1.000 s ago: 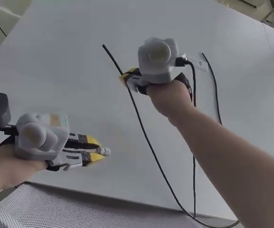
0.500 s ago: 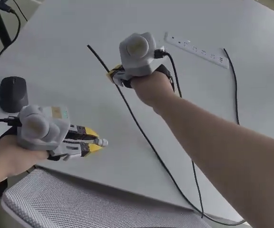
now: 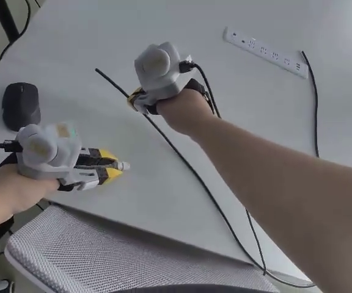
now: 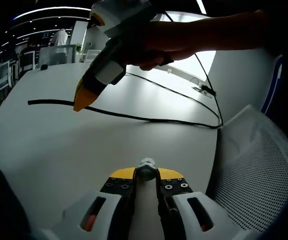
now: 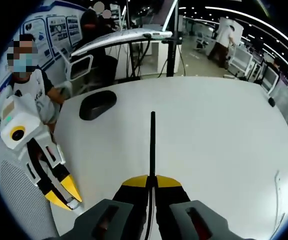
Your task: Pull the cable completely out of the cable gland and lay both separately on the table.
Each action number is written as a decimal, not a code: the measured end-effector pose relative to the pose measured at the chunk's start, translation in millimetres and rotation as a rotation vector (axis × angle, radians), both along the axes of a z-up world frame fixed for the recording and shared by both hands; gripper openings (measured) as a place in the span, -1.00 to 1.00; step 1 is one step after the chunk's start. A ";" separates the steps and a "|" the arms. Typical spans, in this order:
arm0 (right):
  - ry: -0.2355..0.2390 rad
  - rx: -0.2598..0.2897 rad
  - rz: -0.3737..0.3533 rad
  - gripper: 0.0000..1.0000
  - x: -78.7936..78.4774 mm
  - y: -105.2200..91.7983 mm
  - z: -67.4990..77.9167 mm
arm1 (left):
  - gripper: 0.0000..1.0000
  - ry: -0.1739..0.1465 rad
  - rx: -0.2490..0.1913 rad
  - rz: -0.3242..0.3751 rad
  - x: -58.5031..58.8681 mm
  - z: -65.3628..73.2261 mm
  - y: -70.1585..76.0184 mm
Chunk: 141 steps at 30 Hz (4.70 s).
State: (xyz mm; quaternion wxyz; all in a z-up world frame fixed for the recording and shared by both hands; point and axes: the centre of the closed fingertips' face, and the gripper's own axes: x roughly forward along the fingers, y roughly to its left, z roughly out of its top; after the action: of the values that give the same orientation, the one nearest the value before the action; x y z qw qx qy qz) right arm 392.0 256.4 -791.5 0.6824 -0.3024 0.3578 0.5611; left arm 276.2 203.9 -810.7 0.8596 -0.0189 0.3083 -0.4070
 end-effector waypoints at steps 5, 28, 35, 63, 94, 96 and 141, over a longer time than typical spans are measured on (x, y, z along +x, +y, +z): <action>-0.001 -0.029 0.054 -1.00 -8.1 3.0 -8.6 | -0.68 0.004 -0.006 0.027 3.5 -2.4 2.8; -0.011 -0.096 0.135 -1.00 -17.9 3.5 -29.6 | -0.68 -0.028 0.039 0.014 4.3 -4.5 4.2; -0.031 -0.108 0.160 -1.00 -18.2 2.5 -32.3 | -0.68 -0.041 0.067 0.000 4.7 -5.4 3.9; -0.098 -0.108 0.143 -0.57 -0.8 2.6 -34.6 | -0.54 -0.049 0.087 -0.009 8.4 -3.6 3.3; -0.155 0.101 -0.184 0.05 13.7 -125.9 52.8 | -0.07 -0.072 0.114 0.017 4.4 20.7 5.4; -0.151 0.119 -0.215 0.07 15.2 -137.8 55.9 | -0.03 -0.073 0.114 0.018 3.7 22.9 4.6; -0.031 0.412 -0.476 0.98 -147.2 -313.0 85.6 | 0.70 -0.051 0.027 0.138 -45.3 89.1 24.7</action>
State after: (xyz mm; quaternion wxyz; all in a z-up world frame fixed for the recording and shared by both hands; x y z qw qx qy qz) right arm 244.9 -56.6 -706.0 0.8469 -0.0740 0.2870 0.4416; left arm 230.9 228.5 -721.7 0.8934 -0.0179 0.2896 -0.3430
